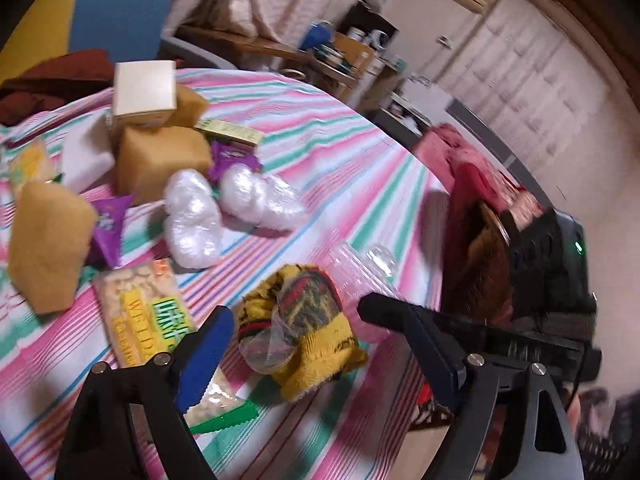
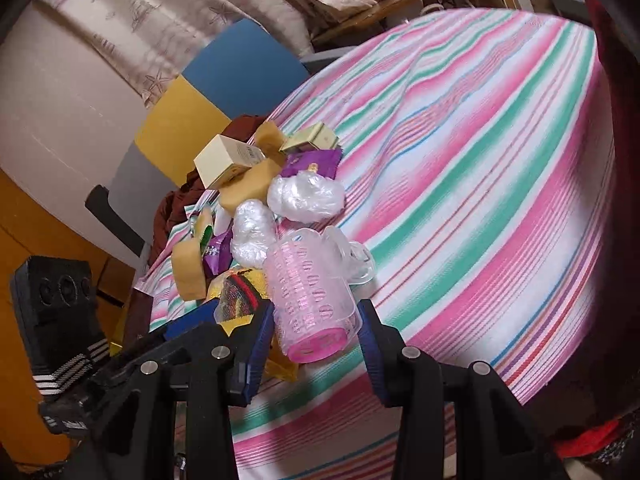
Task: Organize objects
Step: 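Grasp the yellow knitted bundle with the left tool while the right tool grasps the pink hair roller, then carry the knitted bundle with the left tool while the right tool carries the roller to the tray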
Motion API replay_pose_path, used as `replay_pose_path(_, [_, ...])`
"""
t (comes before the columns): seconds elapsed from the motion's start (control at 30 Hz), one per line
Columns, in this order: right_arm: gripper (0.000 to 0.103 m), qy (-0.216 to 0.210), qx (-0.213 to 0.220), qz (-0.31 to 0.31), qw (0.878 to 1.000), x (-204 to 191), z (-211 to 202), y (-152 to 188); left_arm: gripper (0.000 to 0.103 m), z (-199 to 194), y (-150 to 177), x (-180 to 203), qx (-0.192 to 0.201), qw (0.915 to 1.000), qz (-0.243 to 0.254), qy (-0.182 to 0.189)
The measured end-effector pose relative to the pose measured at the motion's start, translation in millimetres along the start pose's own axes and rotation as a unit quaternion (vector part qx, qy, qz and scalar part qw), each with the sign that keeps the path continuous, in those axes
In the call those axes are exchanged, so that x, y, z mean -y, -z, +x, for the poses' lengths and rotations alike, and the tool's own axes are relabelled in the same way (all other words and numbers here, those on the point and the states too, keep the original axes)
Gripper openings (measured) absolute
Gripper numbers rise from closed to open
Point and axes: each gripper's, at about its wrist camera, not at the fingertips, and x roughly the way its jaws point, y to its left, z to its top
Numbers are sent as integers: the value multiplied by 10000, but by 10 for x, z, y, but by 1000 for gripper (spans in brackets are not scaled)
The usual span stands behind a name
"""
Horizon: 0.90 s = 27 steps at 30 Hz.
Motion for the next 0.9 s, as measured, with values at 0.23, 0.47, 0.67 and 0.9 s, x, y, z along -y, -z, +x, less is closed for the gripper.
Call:
replay_pose_path(0.23, [42,-28,-155,-74,9998,7,0,-41,81,215,60,233,-406,9920,1068,-529])
replay_pose_path(0.47, [42,215,-62,-204,9995,-48,-42,-38,45,300,100,151,-488,9882,1198,-821])
replay_pose_path(0.67, [42,456,125,-278,9985,-117,-47,-54,36,131,175,104,-390,9906,1044,-796])
replay_pose_path(0.9, [41,1164,566,-563,9900,-202,-186,-137,32,-102,334,49,-297,9929,835,-789])
